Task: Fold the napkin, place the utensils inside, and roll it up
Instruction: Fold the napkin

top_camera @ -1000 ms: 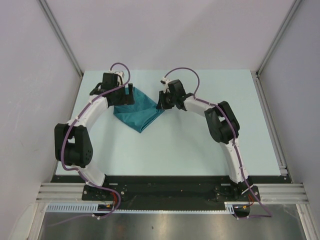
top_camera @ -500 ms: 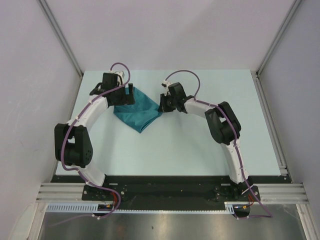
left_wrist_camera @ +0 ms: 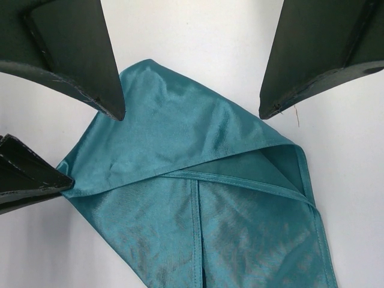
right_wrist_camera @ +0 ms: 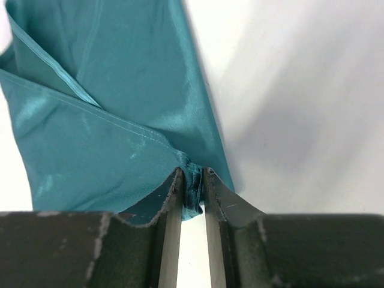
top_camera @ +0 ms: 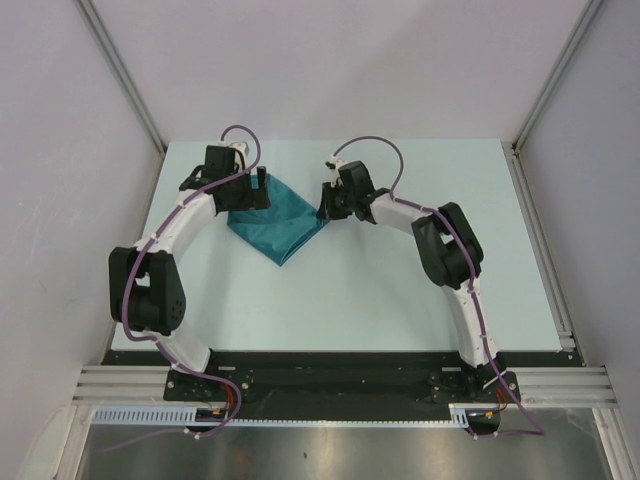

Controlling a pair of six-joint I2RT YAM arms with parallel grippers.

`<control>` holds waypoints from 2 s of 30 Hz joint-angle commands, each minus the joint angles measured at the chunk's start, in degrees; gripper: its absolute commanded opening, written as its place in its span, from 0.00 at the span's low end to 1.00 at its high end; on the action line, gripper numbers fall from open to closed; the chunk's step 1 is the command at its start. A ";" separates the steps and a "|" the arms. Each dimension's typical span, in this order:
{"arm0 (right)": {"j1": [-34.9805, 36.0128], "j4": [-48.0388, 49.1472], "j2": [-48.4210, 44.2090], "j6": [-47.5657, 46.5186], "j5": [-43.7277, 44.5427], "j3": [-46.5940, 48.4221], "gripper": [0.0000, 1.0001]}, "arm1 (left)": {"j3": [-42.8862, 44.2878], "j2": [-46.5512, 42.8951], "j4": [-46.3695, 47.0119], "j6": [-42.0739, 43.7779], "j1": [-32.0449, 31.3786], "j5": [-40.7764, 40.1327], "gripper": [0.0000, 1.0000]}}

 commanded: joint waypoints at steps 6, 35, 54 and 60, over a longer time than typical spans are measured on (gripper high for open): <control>-1.05 1.25 -0.92 0.37 -1.83 3.77 0.52 | 0.17 -1.17 0.83 -1.16 0.40 1.50 0.97; -6.06 -5.52 11.82 3.88 -23.45 15.72 0.51 | 0.35 -0.82 0.83 -1.52 0.40 2.82 0.97; -6.50 -0.26 6.12 10.99 -21.35 4.76 0.00 | -1.40 -2.49 2.32 -2.92 0.40 4.67 0.97; -6.68 5.81 -6.18 17.66 -14.15 -13.35 0.00 | -5.17 -5.04 5.39 -6.61 -0.03 7.03 0.97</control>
